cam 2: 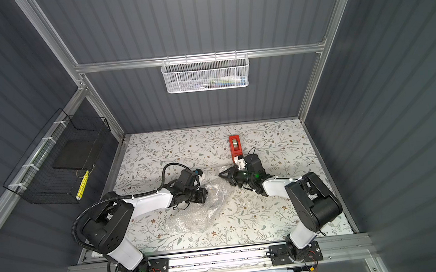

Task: Wrap bowls in bubble wrap
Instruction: Wrap the bubble wrap at the center of the board.

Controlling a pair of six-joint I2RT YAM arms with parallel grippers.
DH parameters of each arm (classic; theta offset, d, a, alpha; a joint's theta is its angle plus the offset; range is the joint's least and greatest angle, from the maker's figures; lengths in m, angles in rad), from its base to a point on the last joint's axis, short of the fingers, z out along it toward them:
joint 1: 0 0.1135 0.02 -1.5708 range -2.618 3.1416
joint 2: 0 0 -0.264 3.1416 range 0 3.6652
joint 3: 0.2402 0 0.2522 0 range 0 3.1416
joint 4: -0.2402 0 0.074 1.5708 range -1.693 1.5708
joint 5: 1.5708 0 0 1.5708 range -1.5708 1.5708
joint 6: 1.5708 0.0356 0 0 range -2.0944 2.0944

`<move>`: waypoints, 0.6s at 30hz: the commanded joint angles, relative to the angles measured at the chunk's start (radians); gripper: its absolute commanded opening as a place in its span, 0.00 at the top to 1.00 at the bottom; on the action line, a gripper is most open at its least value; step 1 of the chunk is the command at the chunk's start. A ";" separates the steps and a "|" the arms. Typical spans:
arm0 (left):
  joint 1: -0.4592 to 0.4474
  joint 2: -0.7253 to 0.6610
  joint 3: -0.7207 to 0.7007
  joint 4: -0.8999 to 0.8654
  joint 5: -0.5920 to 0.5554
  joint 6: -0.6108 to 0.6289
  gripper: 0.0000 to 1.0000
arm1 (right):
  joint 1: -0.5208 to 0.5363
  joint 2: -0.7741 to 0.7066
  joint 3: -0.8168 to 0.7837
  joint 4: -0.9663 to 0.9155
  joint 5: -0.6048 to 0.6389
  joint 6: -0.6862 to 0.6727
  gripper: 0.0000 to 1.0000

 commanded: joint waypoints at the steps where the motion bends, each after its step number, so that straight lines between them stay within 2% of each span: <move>1: -0.006 0.019 -0.018 -0.154 -0.040 -0.021 0.64 | 0.056 -0.013 -0.046 0.019 0.001 0.074 0.76; 8: -0.007 0.016 -0.012 -0.151 -0.041 -0.021 0.64 | 0.140 0.001 -0.112 0.104 0.039 0.154 0.76; 13: -0.008 0.014 -0.007 -0.150 -0.045 -0.023 0.64 | 0.163 0.041 -0.125 0.106 0.038 0.180 0.72; 18: -0.009 0.004 -0.008 -0.155 -0.060 -0.023 0.64 | 0.167 -0.007 -0.122 -0.078 0.103 0.121 0.71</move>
